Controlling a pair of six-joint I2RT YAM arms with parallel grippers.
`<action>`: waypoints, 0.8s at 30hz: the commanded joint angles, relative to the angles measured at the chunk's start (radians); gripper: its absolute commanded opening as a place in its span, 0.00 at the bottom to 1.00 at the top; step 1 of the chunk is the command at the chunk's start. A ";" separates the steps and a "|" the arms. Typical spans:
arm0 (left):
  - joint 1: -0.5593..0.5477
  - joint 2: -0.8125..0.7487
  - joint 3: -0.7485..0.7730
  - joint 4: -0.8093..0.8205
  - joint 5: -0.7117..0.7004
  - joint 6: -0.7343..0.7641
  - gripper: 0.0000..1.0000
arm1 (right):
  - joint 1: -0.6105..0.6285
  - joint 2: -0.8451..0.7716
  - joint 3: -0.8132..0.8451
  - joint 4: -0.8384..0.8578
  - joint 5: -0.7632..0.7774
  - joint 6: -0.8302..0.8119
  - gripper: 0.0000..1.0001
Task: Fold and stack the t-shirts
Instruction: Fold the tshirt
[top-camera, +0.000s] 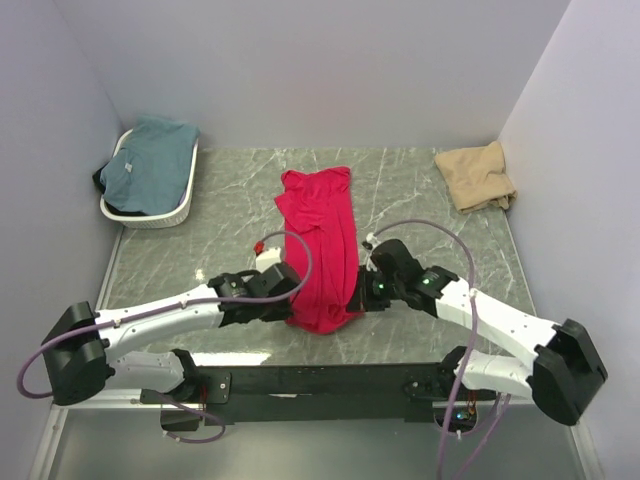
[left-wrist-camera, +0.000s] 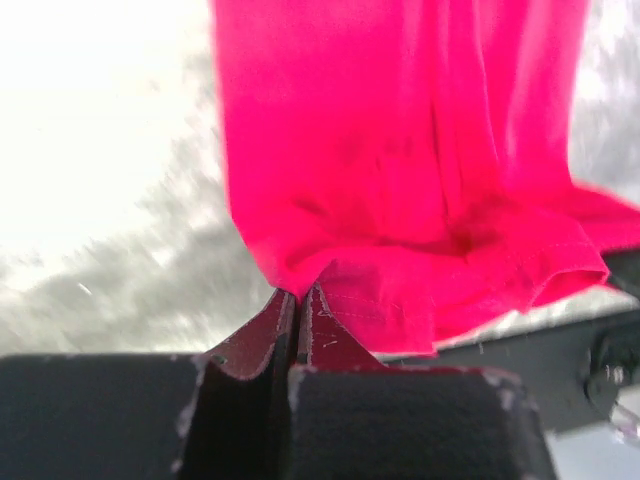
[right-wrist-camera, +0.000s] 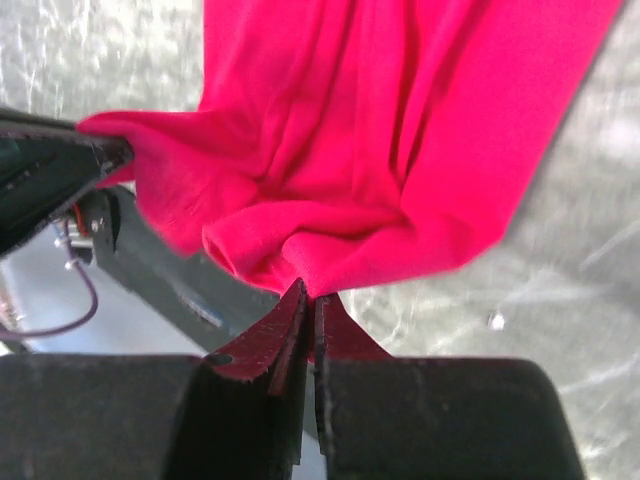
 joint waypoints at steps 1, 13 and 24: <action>0.112 0.035 0.072 0.049 0.006 0.140 0.01 | -0.009 0.098 0.117 0.015 0.053 -0.096 0.00; 0.270 0.268 0.199 0.156 0.100 0.295 0.09 | -0.142 0.332 0.272 0.036 0.029 -0.205 0.00; 0.394 0.377 0.285 0.174 0.146 0.389 0.17 | -0.265 0.531 0.449 0.009 -0.037 -0.290 0.00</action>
